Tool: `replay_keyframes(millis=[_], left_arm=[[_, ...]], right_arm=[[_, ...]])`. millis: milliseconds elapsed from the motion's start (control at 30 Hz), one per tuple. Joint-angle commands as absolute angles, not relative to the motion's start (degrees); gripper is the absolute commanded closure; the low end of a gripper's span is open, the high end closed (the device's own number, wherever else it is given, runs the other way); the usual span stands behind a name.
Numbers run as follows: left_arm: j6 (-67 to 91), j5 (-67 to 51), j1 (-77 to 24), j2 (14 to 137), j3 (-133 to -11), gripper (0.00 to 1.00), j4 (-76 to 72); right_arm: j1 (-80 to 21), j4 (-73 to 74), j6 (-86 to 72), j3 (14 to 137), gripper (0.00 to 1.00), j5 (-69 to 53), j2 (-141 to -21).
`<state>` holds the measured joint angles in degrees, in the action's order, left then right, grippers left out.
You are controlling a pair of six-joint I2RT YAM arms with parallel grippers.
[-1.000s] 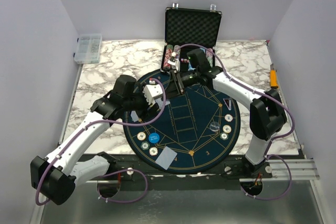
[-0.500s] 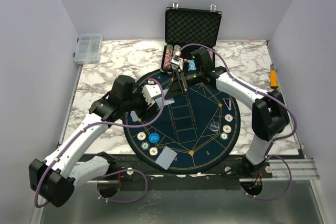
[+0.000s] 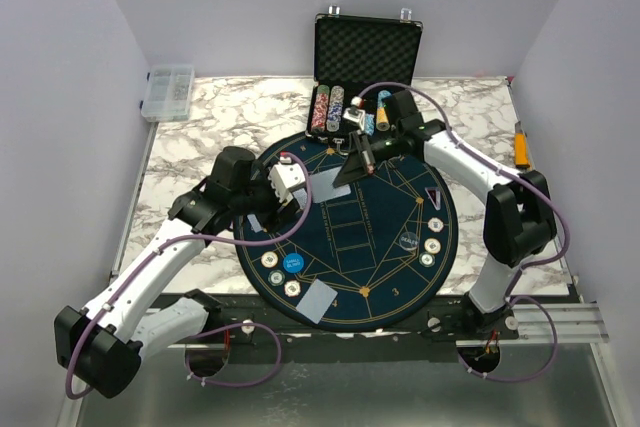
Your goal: Distribute texas hold em gaming equipment
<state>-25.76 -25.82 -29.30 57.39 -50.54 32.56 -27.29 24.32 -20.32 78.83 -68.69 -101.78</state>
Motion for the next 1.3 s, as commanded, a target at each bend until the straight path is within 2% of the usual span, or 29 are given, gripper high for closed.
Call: replay_keyframes(millis=[0, 100, 300, 433, 600, 1000, 1267], left_arm=[[-25.7, -26.3, -28.7, 55.9, -49.9, 1.00, 29.6], [-25.6, -26.4, -28.8, 56.2, -50.1, 1.00, 29.5], [-25.5, -27.1, -28.7, 56.8, -50.8, 1.00, 29.4], [-25.2, -27.1, -28.7, 57.0, -51.1, 1.00, 29.4], [-24.8, -27.3, -28.8, 56.8, -50.6, 1.00, 29.3], [-24.7, -27.7, -28.7, 57.0, -50.6, 1.00, 29.1], [-24.7, -27.4, -28.7, 56.8, -50.5, 1.00, 29.4]], right_arm=[[-23.2, 39.6, -7.4, 82.6, 0.99, -66.4, -99.9], [-20.0, 44.9, -2.8, 82.9, 0.99, -64.0, -99.2], [-11.1, 62.4, 14.7, 86.1, 0.99, -48.8, -102.6], [-4.8, 66.4, 20.2, 90.1, 0.99, -41.7, -107.5], [-1.8, 68.3, 25.0, 95.1, 0.99, -34.2, -113.9], [-0.7, 72.0, 28.4, 108.0, 0.99, -34.0, -128.4], [0.0, 75.6, 30.4, 110.5, 0.99, -39.4, -126.2]])
